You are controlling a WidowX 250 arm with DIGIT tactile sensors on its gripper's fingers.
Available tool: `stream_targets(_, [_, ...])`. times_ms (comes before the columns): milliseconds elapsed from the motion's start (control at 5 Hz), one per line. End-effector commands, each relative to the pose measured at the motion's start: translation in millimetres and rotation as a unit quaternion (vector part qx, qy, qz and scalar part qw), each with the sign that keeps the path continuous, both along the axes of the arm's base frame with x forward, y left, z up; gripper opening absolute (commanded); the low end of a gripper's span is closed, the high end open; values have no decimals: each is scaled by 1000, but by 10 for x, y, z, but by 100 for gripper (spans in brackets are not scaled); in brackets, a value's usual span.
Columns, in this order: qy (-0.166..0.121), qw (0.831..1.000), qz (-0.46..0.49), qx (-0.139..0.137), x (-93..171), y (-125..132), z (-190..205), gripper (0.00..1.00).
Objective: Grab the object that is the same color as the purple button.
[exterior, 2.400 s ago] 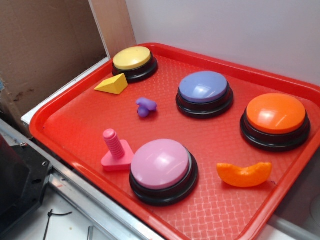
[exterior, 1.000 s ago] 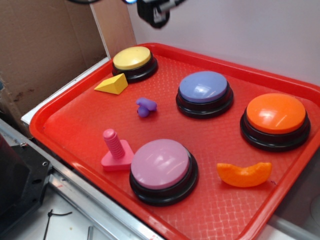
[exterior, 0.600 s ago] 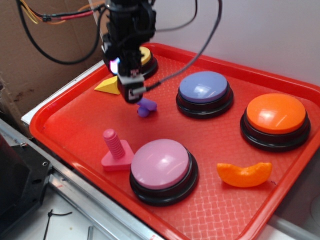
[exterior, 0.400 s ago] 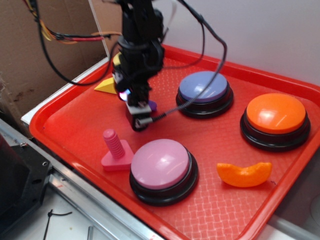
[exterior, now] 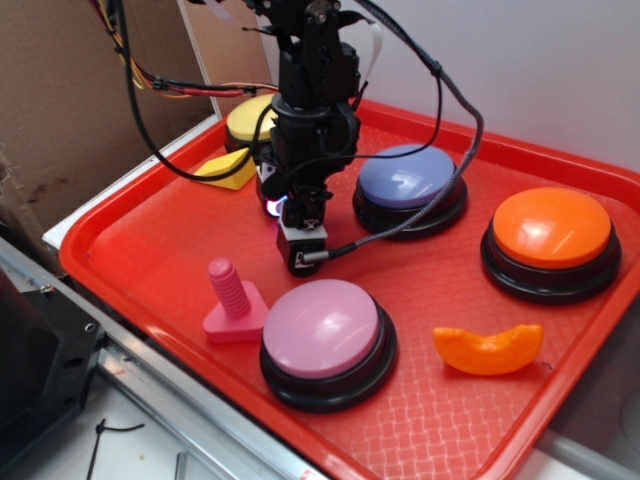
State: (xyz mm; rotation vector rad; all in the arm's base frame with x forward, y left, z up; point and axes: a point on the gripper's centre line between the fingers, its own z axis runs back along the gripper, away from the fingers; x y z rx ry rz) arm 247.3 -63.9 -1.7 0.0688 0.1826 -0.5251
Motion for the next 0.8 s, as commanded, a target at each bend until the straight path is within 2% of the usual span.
stream_targets(0, [-21,1000,11,-21,38,-40,-31,0])
stream_targets(200, [-23,999,31,-7,3,38,26,0])
stream_targets(400, [-18,999,45,-17,-89,116,279,0])
stream_targets(600, [-32,985,168,-7,-360,270,777,0])
